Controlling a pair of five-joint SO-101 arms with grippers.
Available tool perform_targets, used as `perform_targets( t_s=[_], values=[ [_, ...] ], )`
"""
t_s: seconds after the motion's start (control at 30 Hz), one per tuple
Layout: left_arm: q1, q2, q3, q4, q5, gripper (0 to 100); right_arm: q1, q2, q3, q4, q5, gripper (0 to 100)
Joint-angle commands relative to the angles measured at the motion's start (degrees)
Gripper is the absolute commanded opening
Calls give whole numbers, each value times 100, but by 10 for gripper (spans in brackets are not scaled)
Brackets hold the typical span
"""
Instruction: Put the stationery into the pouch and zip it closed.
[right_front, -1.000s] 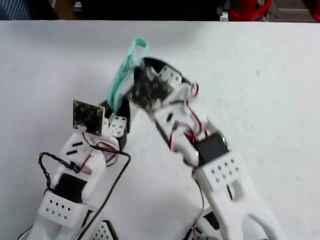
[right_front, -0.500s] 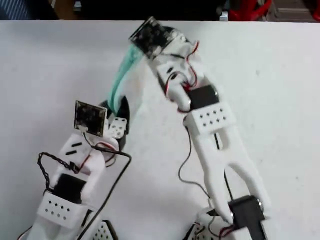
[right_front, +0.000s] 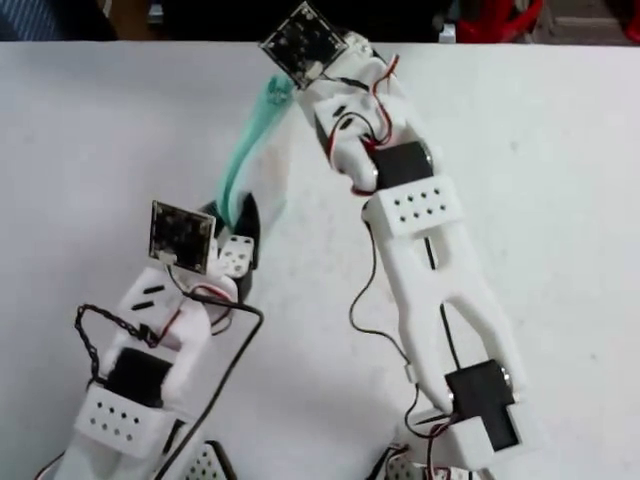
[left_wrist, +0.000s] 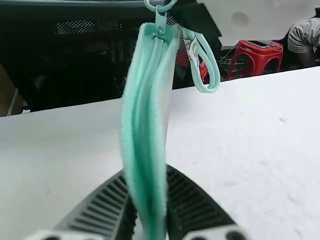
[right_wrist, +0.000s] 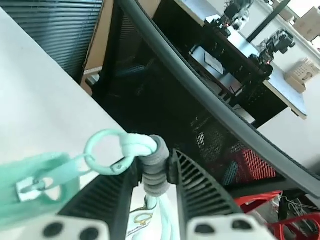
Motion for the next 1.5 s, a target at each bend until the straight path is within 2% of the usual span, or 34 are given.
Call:
perform_targets(
  t_s=[0.0,0.3,0.47,0.6,0.67,0.73,0.83,0.9,0.97,1.1,1.17,1.33,1.47],
  values=[
    [75,-4,-149,167,-44,20,576,-356,-765,-75,-264,19],
    [75,-4,-141,176,-44,20,892,435,-1433,13,-413,19],
    [75,-4,-158,-44,-9,20,760,400,-1916,1235,-431,50],
    [75,40,-132,-308,-9,20,532,-84,-2189,2396,-431,285],
    [75,40,-123,-308,-9,20,435,-453,-2321,3029,-431,356],
    [75,40,-123,-308,-9,20,409,-813,-2426,3635,-413,347],
    [127,40,-123,-246,-9,20,382,-1218,-2585,4541,-466,282],
    [259,31,-123,-176,-35,20,277,-1385,-2673,5191,-897,225],
    [409,31,-123,-114,-44,20,224,-1481,-2804,5754,-1697,200],
    [514,4,-114,35,-44,20,-207,-1420,-3121,6651,-3499,278],
    [514,4,-70,44,-44,20,-576,-1314,-3235,6993,-4053,332],
    [523,-4,9,44,-44,20,-1437,-998,-3033,7020,-4659,351],
    [523,-4,9,53,-44,20,-1675,-549,-3279,6993,-4958,353]
  ],
)
